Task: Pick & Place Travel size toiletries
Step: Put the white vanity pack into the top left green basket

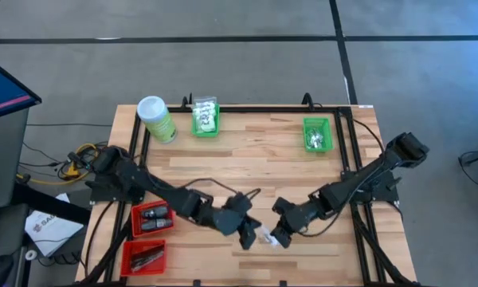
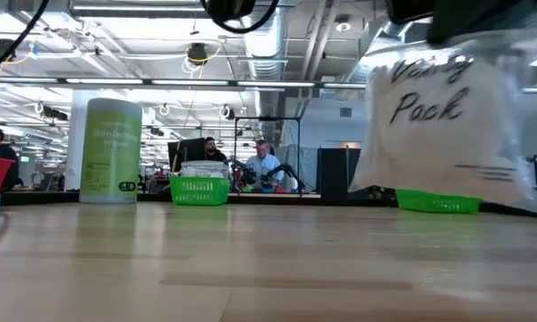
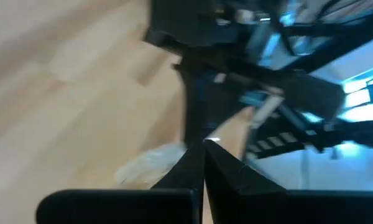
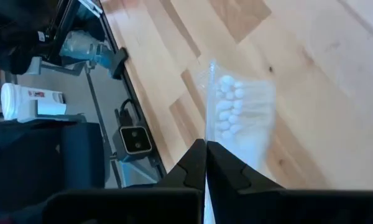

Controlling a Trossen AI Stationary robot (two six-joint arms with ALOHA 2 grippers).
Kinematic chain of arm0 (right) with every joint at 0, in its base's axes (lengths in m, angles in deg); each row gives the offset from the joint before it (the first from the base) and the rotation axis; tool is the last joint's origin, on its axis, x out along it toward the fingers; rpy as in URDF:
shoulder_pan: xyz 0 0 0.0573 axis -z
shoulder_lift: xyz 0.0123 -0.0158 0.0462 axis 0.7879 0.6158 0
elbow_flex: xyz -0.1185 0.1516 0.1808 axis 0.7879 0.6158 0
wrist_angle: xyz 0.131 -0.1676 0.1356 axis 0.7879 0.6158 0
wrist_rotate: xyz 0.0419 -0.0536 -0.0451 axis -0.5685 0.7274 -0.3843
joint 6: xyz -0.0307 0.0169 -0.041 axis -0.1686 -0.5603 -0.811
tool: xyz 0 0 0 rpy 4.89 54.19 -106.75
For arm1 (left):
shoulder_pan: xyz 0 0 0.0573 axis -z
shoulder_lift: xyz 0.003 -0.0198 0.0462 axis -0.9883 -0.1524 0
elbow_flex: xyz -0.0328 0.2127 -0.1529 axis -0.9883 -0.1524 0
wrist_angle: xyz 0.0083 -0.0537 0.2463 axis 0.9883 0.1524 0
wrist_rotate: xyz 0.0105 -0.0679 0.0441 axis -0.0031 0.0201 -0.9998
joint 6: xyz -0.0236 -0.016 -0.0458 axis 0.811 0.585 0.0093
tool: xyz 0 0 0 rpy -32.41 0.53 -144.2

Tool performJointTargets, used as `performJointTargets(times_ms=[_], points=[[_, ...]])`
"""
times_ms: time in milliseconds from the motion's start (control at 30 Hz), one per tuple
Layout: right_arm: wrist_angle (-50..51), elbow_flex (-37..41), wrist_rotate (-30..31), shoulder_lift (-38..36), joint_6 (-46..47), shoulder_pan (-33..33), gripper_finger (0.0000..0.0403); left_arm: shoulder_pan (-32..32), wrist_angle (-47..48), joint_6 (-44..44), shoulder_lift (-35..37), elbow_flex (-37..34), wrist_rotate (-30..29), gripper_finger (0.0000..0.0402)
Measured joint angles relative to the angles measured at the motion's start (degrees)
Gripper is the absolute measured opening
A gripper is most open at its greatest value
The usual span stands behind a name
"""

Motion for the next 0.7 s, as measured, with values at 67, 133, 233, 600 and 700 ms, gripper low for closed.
performJointTargets(times_ms=[67, 133, 233, 600, 700], points=[[0.2, -0.2, -2.4, 0.0, -1.7, 2.3, 0.0000, -1.3, 3.8, -1.4, 0.9, 0.0, 0.2, 0.0000], [2.1, -1.2, -4.7, 0.0, -4.3, 4.5, 0.0000, -2.5, 8.4, -2.7, 2.0, 0.0, 0.2, 0.0000], [5.3, -4.0, -7.1, 0.0, -9.3, 7.8, 0.0000, -4.7, 13.1, -4.4, 4.1, -1.9, 0.3, 0.0000], [23.9, -18.2, -11.9, 0.4, -28.5, 17.3, 0.0000, -16.4, 0.7, -11.8, 19.5, -23.6, 20.1, 0.0066], [24.7, -20.8, -15.3, 0.4, -31.8, 19.2, 0.0000, -18.9, -9.0, -13.8, 23.2, -30.0, 26.8, 0.0113]])
